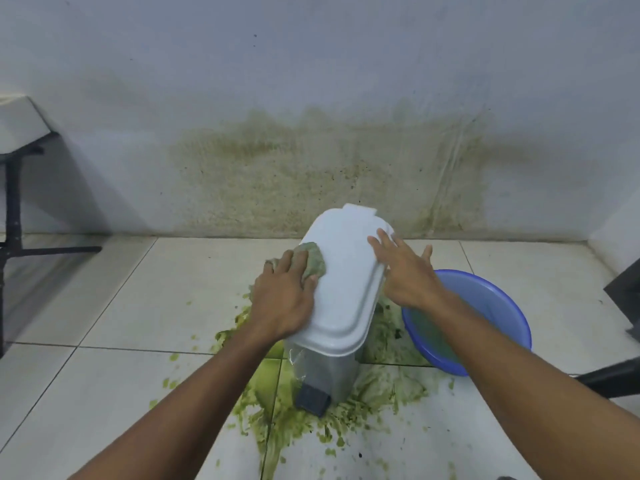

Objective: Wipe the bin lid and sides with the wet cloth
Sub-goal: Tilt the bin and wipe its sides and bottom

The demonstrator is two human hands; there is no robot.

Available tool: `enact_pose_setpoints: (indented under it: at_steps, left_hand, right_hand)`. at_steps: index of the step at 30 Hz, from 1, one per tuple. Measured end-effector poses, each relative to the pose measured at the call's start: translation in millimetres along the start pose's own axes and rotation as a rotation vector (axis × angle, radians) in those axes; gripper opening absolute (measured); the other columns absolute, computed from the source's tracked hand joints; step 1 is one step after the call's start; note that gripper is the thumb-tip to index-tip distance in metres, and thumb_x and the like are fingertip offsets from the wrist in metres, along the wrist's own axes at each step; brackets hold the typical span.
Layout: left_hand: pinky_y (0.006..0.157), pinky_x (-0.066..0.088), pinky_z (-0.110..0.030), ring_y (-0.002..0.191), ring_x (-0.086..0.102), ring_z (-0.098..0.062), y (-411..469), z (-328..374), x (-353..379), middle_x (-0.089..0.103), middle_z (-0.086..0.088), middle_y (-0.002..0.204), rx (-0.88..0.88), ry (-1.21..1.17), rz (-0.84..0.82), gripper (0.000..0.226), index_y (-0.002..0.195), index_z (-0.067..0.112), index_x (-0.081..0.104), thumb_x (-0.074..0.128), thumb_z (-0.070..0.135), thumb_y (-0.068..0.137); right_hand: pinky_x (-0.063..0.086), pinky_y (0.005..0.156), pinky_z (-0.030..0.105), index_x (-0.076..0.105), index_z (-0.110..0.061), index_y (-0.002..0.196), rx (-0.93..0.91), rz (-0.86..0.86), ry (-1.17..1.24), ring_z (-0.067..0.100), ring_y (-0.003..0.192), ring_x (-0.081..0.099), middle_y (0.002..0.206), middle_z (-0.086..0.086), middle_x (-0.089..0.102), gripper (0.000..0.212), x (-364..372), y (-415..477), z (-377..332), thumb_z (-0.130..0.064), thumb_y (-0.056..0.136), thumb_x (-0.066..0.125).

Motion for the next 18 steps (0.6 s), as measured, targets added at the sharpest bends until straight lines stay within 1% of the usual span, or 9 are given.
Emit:
enact_pose_setpoints:
  at_steps: [2, 4, 5, 6, 8, 9, 12, 16, 18]
  left_hand:
    - [0.115, 0.029, -0.046, 0.135, 0.039, -0.044, -2.7, 7.9, 1.8, 0.018, -0.007, 0.169, 0.018, -0.023, 0.027, 0.057, 0.16, 0.024, 0.024, 0.032, 0.042, 0.107]
    - [0.118, 0.028, -0.046, 0.141, 0.037, -0.042, -0.7, 3.9, 3.8, 0.013, -0.002, 0.171, -0.006, -0.083, 0.032, 0.056, 0.161, 0.027, 0.025, 0.034, 0.041, 0.108]
    - [0.118, 0.03, -0.047, 0.144, 0.036, -0.04, 0.4, 0.4, 4.9, 0.012, 0.003, 0.171, -0.022, -0.121, 0.031, 0.056, 0.161, 0.03, 0.026, 0.035, 0.043, 0.107]
    - [0.116, 0.033, -0.049, 0.146, 0.036, -0.037, 1.8, -2.7, 5.7, 0.012, 0.007, 0.171, -0.032, -0.158, 0.031, 0.055, 0.16, 0.033, 0.027, 0.036, 0.044, 0.107]
    - [0.114, 0.036, -0.051, 0.146, 0.036, -0.034, 3.6, -3.6, 4.6, 0.012, 0.011, 0.17, -0.033, -0.203, 0.023, 0.055, 0.159, 0.035, 0.03, 0.037, 0.046, 0.106]
    - [0.114, 0.036, -0.051, 0.146, 0.037, -0.033, 3.7, -3.3, 4.2, 0.013, 0.011, 0.17, -0.029, -0.219, 0.02, 0.054, 0.158, 0.035, 0.031, 0.038, 0.045, 0.106]
    - [0.114, 0.035, -0.046, 0.146, 0.038, -0.031, 0.8, -2.3, -0.1, 0.018, 0.01, 0.169, -0.036, -0.293, 0.042, 0.052, 0.157, 0.033, 0.036, 0.042, 0.042, 0.106]
    - [0.118, 0.032, -0.039, 0.146, 0.039, -0.025, -15.4, 1.1, -7.6, 0.035, 0.002, 0.164, -0.014, -0.454, 0.134, 0.048, 0.152, 0.025, 0.047, 0.041, 0.041, 0.107]
    - [0.118, 0.034, -0.045, 0.143, 0.043, -0.022, -21.8, 7.4, -7.6, 0.043, 0.003, 0.159, 0.052, -0.51, 0.162, 0.052, 0.149, 0.026, 0.051, 0.036, 0.049, 0.104]
  right_hand:
    - [0.002, 0.12, 0.063, 0.007, -0.023, 0.16, -0.031, -0.006, 0.041, 0.017, 0.155, -0.007, 0.168, -0.004, -0.009, 0.084, -6.9, 1.3, -35.5, -0.01, 0.091, 0.052]
    - [0.008, 0.125, 0.048, 0.025, -0.02, 0.158, -0.078, 0.079, 0.237, 0.017, 0.155, 0.006, 0.168, -0.003, 0.01, 0.072, -1.8, -21.1, -63.3, -0.01, 0.092, 0.051]
    - [0.009, 0.125, 0.047, 0.032, -0.019, 0.156, -0.141, 0.142, 0.308, 0.018, 0.154, 0.012, 0.166, -0.001, 0.02, 0.066, 4.6, -39.1, -75.3, -0.02, 0.093, 0.054]
    - [0.007, 0.125, 0.052, 0.036, -0.019, 0.155, -0.228, 0.176, 0.28, 0.02, 0.154, 0.013, 0.165, 0.001, 0.024, 0.069, 12.6, -56.9, -87.3, -0.036, 0.091, 0.058]
    - [0.002, 0.123, 0.061, 0.029, -0.02, 0.157, -0.33, 0.148, 0.099, 0.026, 0.156, 0.004, 0.167, 0.004, 0.016, 0.091, 35.6, -76.8, -97.4, -0.061, 0.081, 0.058]
    - [0.004, 0.122, 0.062, 0.026, -0.02, 0.158, -0.324, 0.12, 0.021, 0.028, 0.156, 0.0, 0.168, 0.006, 0.012, 0.095, 41.8, -77.2, -96.8, -0.059, 0.078, 0.06]
    - [0.015, 0.119, 0.065, 0.02, -0.021, 0.159, -0.279, 0.039, -0.098, 0.033, 0.155, 0.002, 0.167, 0.009, 0.012, 0.096, 36.9, -70.7, -101.5, -0.039, 0.079, 0.069]
    - [0.009, 0.121, 0.062, 0.018, -0.022, 0.16, -0.25, -0.049, -0.086, 0.03, 0.155, -0.003, 0.168, 0.004, 0.008, 0.096, 20.9, -68.6, -100.1, -0.03, 0.08, 0.071]
    - [0.01, 0.124, 0.054, 0.022, -0.025, 0.159, -0.24, -0.054, -0.033, 0.025, 0.156, -0.002, 0.168, 0.0, 0.01, 0.097, 7.7, -63.6, -86.4, -0.028, 0.077, 0.073]
Point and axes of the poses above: each hand's wrist, its own y-axis towards the middle knuckle, its own x-axis out of the palm, z = x × y, the point moved 6 cm from there along y, towards the middle knuckle
